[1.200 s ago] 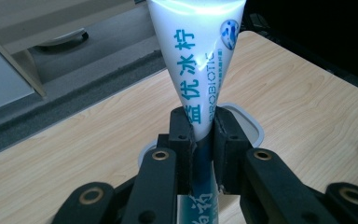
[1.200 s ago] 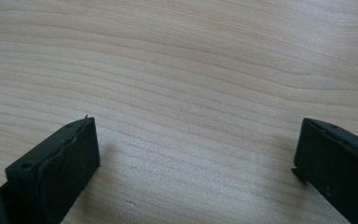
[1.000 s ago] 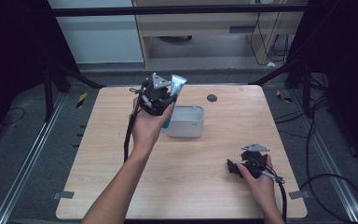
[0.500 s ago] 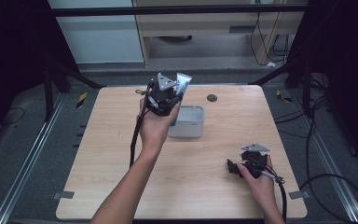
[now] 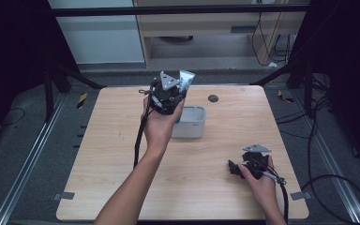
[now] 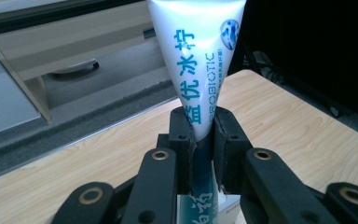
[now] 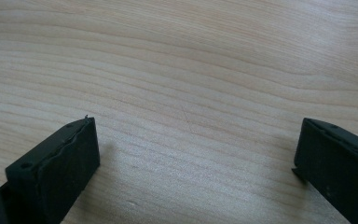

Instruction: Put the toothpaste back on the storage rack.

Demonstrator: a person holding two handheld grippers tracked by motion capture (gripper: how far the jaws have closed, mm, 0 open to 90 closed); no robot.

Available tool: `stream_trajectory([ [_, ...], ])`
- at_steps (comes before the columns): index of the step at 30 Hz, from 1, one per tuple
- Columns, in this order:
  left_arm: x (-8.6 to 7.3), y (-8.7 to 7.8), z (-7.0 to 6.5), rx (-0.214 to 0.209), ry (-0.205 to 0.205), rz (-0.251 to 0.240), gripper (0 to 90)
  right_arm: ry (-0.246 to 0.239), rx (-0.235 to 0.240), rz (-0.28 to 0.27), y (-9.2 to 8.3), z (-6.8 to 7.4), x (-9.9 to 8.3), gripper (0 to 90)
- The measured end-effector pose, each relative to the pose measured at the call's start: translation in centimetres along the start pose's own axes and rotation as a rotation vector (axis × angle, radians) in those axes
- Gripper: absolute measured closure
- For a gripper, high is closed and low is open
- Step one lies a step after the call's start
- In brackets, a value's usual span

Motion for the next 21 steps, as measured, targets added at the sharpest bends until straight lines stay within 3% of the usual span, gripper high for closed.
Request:
stream_trajectory([
  [2,0.10,0.06,0.12,0.017,0.015,-0.017,78.8,0.000,0.000,0.000,0.00,0.00,0.00,0.4],
  [5,0.24,-0.04,-0.09,-0.002,-0.008,-0.020,78.8,0.000,0.000,0.000,0.00,0.00,0.00,0.4],
  [8,0.44,0.01,-0.19,-0.009,0.002,-0.019,78.8,0.000,0.000,0.000,0.00,0.00,0.00,0.4],
  [10,0.58,0.13,0.03,0.010,0.021,-0.029,78.8,0.000,0.000,0.000,0.00,0.00,0.00,0.4],
  [12,0.46,0.39,0.04,0.001,-0.009,-0.026,78.8,0.003,0.002,-0.002,0.00,0.04,0.00,0.4],
  [21,0.88,0.46,0.36,0.000,-0.029,-0.068,78.8,0.002,0.002,-0.002,-0.02,0.04,-0.02,0.4],
])
Point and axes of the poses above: each handheld gripper's, and its own axes: y roughly forward along the jaws, x roughly out of its top, z roughly to its left, the point moved 2 cm from there along y, roughly forward along the jaws, and after that the axes turned 12 degrees about x, right-handed, at the moved point
